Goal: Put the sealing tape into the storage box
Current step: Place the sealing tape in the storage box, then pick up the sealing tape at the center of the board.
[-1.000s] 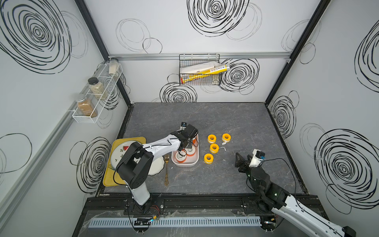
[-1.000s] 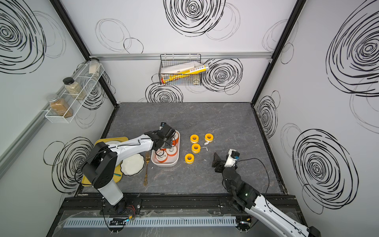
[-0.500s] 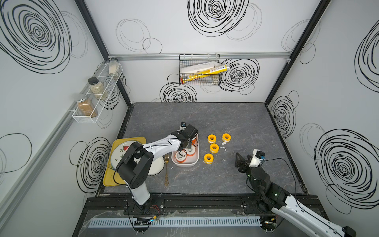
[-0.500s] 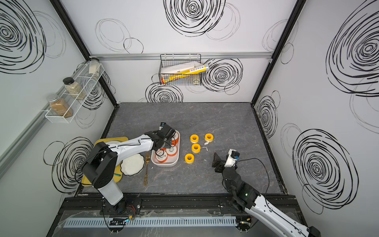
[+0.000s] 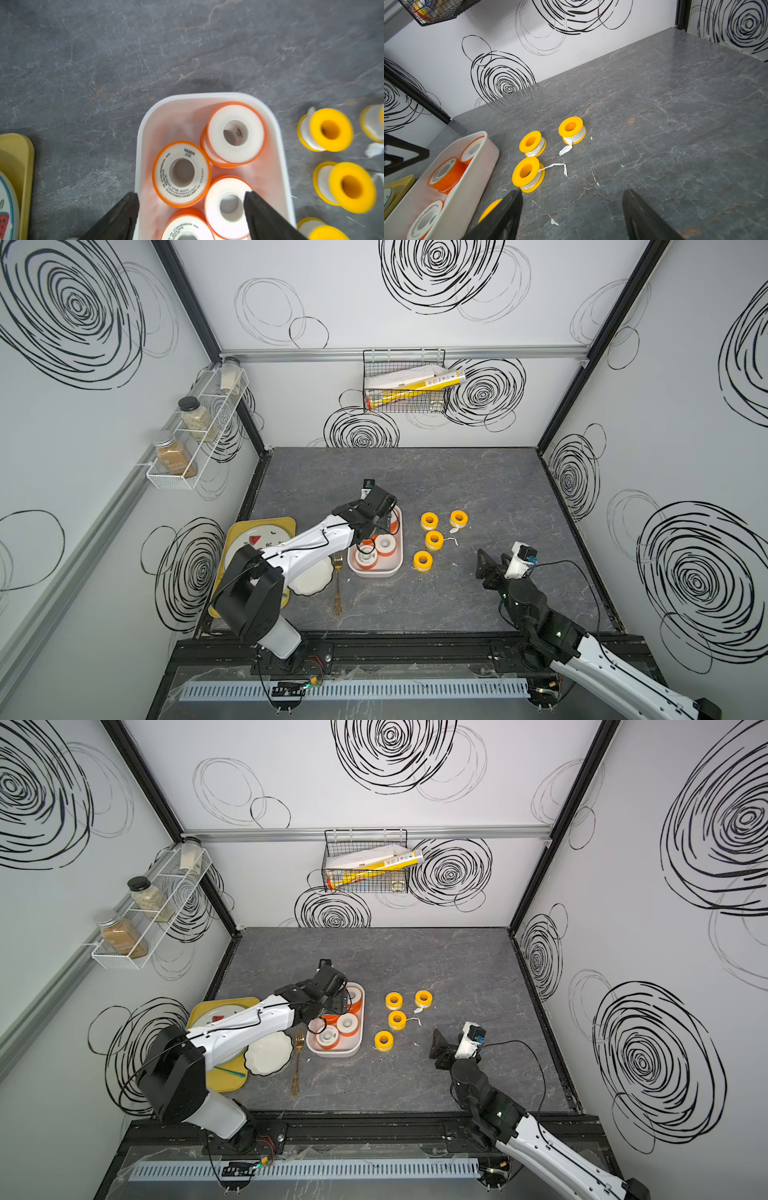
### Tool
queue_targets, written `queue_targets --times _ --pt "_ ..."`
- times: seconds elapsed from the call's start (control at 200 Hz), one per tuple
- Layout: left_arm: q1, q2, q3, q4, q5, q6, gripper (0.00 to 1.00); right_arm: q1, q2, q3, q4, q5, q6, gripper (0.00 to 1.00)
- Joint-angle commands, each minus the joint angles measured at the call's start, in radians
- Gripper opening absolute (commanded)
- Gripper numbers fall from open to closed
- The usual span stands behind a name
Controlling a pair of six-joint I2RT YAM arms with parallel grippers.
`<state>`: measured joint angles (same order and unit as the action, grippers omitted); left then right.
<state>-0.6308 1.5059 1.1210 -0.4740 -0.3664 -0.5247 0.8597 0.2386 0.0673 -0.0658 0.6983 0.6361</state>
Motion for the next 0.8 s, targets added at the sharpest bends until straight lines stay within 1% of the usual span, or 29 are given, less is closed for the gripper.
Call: queue_targets --times 0.0,0.245,0.385,0.496,0.556,0.631,0.676,0.746,0.796 --pt "-0.010 -0.138 -0.009 -0.017 0.038 -0.007 0.86 -0.001 -0.001 0.021 0.032 0.010 -0.012 0.80" --pt "-0.027 -0.395 -0.092 -0.076 0.078 -0.003 0.86 -0.002 0.012 0.018 0.049 0.016 -0.017 0.81" --pt "-0.021 -0.543 -0.162 -0.118 0.067 0.027 0.86 -0.002 0.074 0.031 0.078 0.009 -0.036 0.82" --pt "-0.011 -0.655 -0.222 -0.122 0.071 0.046 0.87 -0.006 0.193 0.069 0.101 0.003 -0.045 0.83" --pt "-0.006 -0.703 -0.255 -0.113 0.068 0.055 0.87 -0.031 0.299 0.104 0.111 -0.030 -0.052 0.83" --pt "-0.003 -0.745 -0.296 -0.091 0.058 0.057 0.87 -0.106 0.422 0.154 0.143 -0.137 -0.074 0.83" --pt "-0.004 -0.755 -0.300 -0.087 0.059 0.055 0.87 -0.172 0.498 0.193 0.149 -0.204 -0.072 0.83" --pt "-0.004 -0.765 -0.303 -0.085 0.063 0.056 0.87 -0.255 0.613 0.253 0.162 -0.274 -0.080 0.84" --pt "-0.002 -0.771 -0.313 -0.077 0.057 0.058 0.87 -0.291 0.691 0.301 0.170 -0.305 -0.106 0.85"
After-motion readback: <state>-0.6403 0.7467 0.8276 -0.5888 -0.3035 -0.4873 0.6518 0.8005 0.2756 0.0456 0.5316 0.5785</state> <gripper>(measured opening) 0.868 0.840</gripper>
